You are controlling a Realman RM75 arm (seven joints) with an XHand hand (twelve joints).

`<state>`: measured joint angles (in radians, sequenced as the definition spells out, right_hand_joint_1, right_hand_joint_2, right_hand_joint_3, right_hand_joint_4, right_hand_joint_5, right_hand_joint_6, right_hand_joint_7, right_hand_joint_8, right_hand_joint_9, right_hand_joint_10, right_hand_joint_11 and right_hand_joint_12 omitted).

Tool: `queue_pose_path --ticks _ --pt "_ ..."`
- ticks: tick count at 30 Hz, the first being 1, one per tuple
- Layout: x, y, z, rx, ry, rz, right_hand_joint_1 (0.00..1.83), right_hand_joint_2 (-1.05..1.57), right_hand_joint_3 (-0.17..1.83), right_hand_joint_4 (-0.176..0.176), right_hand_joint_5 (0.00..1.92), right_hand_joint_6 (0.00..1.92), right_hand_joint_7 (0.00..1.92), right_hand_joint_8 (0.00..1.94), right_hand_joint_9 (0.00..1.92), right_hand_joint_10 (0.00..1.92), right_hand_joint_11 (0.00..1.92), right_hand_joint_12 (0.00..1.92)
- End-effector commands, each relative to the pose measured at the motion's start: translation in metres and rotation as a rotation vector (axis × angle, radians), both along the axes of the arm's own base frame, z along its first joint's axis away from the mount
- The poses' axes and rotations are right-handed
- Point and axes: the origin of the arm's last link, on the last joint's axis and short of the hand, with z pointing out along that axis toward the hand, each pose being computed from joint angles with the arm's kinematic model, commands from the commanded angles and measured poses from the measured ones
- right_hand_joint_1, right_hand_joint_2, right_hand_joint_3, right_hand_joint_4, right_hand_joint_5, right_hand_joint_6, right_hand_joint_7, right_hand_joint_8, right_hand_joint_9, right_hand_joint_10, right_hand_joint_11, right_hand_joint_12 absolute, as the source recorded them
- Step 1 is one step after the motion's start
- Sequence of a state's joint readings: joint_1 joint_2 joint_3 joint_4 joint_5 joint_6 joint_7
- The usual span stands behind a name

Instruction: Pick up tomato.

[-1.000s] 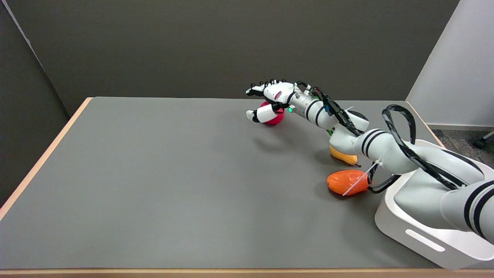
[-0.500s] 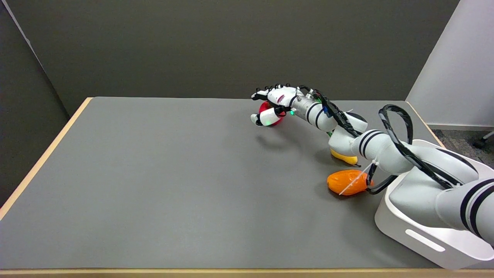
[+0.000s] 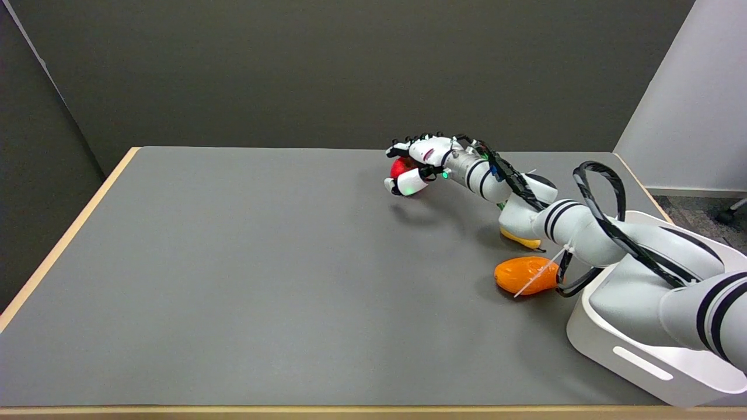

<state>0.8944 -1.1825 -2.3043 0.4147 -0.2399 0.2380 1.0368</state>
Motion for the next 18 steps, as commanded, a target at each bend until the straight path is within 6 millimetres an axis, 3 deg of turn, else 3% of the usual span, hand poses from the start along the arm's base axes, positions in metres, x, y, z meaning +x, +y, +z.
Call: queue_pose_path --ticks 1,5,7,18 --pt "-0.0013 0.0018 -0.0024 0.057 0.098 0.009 0.27 0.62 0.96 0.119 0.13 0.38 0.20 0.28 0.19 0.57 0.10 1.16" --pt "0.0000 0.0020 -0.0055 0.086 0.122 0.022 0.50 0.65 0.98 0.117 0.13 0.39 0.20 0.29 0.21 0.59 0.14 1.21" --pt "0.0000 0.0024 -0.0051 0.089 0.122 0.025 0.70 0.66 0.99 0.118 0.13 0.40 0.21 0.30 0.23 0.61 0.19 1.26" --pt "-0.0008 0.0068 0.0028 0.091 0.111 0.034 0.89 0.68 1.05 0.121 0.15 0.44 0.23 0.34 0.28 0.67 0.26 1.32"
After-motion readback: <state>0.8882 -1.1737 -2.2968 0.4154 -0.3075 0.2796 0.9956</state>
